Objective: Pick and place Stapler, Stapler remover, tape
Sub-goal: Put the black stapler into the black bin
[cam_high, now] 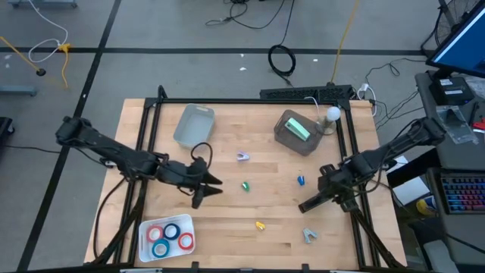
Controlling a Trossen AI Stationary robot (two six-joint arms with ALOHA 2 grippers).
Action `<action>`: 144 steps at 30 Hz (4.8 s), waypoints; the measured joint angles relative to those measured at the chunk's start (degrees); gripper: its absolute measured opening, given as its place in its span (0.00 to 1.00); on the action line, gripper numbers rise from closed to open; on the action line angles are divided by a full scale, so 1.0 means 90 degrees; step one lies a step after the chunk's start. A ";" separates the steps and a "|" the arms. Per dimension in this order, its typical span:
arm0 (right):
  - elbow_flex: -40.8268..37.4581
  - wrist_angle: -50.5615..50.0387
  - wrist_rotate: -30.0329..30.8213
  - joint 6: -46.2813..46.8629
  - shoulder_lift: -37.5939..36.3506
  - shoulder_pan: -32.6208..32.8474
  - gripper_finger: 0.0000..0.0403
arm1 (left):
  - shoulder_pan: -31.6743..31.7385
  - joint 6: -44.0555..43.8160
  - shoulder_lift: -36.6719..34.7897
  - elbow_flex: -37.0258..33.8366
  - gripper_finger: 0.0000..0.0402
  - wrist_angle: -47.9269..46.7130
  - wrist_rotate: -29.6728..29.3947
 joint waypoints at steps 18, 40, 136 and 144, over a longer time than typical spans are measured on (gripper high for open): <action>-0.0012 0.0172 0.0462 -0.0056 0.0833 -0.0015 0.67 | 0.0003 0.0032 -0.0152 -0.0033 0.44 -0.0308 -0.0002; -0.0776 0.0878 0.0151 0.1112 0.1327 0.0012 0.61 | -0.0003 0.0182 -0.0149 -0.0033 0.44 -0.0372 0.0002; 0.2541 -0.0126 0.1450 -0.0272 0.2961 -0.6479 0.34 | -0.0006 0.0656 -0.1925 -0.2384 0.44 0.0852 -0.0228; 0.2465 -0.0272 0.1299 -0.0391 0.3178 -0.6477 0.34 | -0.0006 0.0629 -0.1925 -0.2384 0.44 0.0858 -0.0226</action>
